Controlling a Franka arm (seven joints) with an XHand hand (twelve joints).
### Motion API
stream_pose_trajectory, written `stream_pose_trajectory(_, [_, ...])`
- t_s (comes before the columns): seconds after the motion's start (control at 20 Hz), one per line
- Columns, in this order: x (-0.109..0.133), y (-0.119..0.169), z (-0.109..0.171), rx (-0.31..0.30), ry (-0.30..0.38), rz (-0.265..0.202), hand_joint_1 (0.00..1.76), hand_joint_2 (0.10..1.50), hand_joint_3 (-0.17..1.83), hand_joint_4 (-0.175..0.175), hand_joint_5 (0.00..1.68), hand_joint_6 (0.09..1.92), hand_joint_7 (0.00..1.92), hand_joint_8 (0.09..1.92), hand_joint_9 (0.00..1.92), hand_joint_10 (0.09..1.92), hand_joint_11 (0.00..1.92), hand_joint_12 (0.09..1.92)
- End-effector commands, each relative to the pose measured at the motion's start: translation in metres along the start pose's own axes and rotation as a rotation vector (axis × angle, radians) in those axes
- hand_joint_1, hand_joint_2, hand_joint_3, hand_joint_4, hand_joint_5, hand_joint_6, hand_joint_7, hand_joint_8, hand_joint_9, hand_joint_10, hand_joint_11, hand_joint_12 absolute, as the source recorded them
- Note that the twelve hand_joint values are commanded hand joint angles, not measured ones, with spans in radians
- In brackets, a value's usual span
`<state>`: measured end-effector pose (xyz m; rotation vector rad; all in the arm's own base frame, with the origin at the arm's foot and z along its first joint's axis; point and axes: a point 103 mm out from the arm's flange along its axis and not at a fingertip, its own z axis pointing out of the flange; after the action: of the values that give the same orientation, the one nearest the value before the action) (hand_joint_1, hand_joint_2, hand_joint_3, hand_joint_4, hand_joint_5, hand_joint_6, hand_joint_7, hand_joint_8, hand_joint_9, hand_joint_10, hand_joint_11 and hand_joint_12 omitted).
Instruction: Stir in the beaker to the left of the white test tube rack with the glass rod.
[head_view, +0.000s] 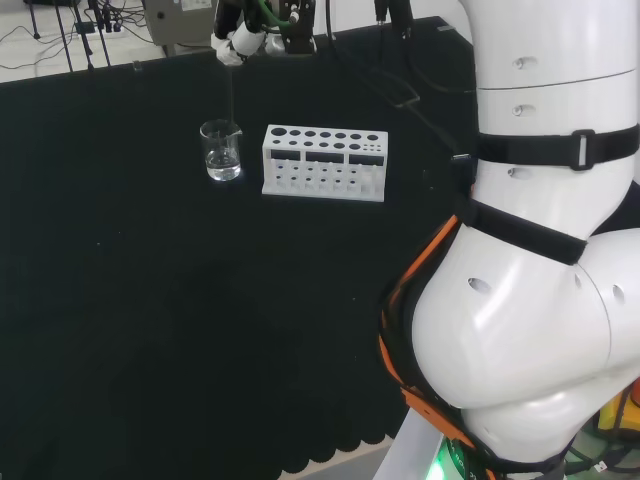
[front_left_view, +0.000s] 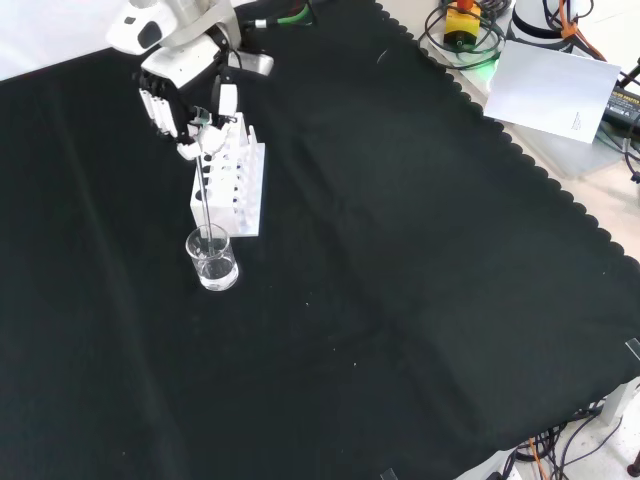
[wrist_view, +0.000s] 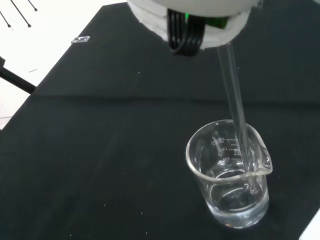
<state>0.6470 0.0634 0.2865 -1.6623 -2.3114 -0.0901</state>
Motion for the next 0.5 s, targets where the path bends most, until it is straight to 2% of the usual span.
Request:
stream_pose_trajectory(0.05, [0.029,-0.002,0.0,-0.009,-0.016,-0.028,1.32,0.78,0.46,-0.175,1.34,0.12,1.24,0.96,1.85,0.51,1.36,1.0])
stream_pose_trajectory(0.2, [0.036,0.009,0.006,-0.005,-0.01,-0.036,1.32,0.78,0.46,-0.175,1.34,0.12,1.24,0.96,1.85,0.51,1.36,1.01])
stream_pose_trajectory(0.5, [0.021,0.029,0.009,0.0,0.025,-0.021,1.31,0.78,0.45,-0.175,1.34,0.12,1.24,0.96,1.85,0.51,1.35,1.01])
